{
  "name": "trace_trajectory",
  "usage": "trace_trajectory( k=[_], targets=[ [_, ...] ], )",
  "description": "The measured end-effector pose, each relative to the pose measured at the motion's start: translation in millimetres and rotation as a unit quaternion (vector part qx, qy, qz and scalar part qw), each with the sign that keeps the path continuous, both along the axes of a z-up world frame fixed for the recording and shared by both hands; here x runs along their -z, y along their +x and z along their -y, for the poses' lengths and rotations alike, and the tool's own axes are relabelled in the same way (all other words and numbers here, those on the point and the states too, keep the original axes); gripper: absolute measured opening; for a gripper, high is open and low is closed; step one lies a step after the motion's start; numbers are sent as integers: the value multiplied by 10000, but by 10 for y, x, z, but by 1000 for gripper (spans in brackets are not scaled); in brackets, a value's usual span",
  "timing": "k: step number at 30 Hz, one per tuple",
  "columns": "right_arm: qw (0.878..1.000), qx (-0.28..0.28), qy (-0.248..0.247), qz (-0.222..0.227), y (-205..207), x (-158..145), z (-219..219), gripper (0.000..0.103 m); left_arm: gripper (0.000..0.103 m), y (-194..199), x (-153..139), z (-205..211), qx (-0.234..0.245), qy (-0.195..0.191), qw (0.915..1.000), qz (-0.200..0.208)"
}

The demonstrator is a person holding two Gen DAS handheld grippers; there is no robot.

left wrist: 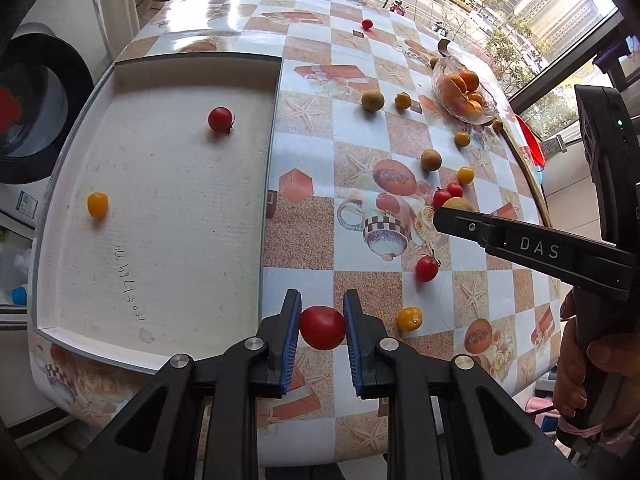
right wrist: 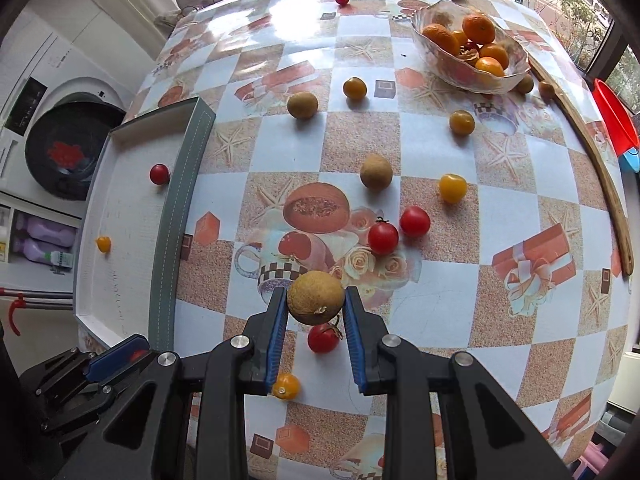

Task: Organize fruits
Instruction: 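Carry both fruits into the white tray and open both tools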

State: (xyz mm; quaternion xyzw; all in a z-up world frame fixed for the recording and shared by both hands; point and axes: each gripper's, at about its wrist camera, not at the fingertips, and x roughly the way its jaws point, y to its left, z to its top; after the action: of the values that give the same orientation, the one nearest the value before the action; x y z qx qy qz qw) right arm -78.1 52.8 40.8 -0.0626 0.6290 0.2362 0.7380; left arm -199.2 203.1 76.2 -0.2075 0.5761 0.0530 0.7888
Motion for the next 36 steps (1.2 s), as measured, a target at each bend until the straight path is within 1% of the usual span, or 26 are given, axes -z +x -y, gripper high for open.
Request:
trace_trajectory(
  k=[6, 12, 17, 22, 28, 33, 36],
  targets=[
    [9990, -426, 154, -5, -2, -31, -431, 31, 23, -119, 5, -372, -490, 210, 9986, -12],
    [9957, -880, 284, -36, -4, -28, -898, 31, 23, -238, 71, -776, -978, 496, 9940, -55],
    [9920, -1177, 421, -166, 2, 28, -1303, 31, 23, -302, 208, -1081, -1331, 749, 9881, -176],
    [9889, -1390, 438, -296, 8, 170, -1680, 31, 23, -343, 386, -1304, -1645, 842, 9821, -360],
    [9869, -1557, 283, -307, 15, 334, -1980, 31, 23, -336, 501, -1375, -1703, 920, 9800, -458],
    [9854, -1681, 169, -216, 22, 418, -2122, 31, 23, -309, 544, -1344, -1624, 1029, 9800, -521],
    [9849, -1707, 94, -270, 26, 498, -2165, 31, 23, -293, 572, -1317, -1545, 1106, 9800, -596]
  ],
)
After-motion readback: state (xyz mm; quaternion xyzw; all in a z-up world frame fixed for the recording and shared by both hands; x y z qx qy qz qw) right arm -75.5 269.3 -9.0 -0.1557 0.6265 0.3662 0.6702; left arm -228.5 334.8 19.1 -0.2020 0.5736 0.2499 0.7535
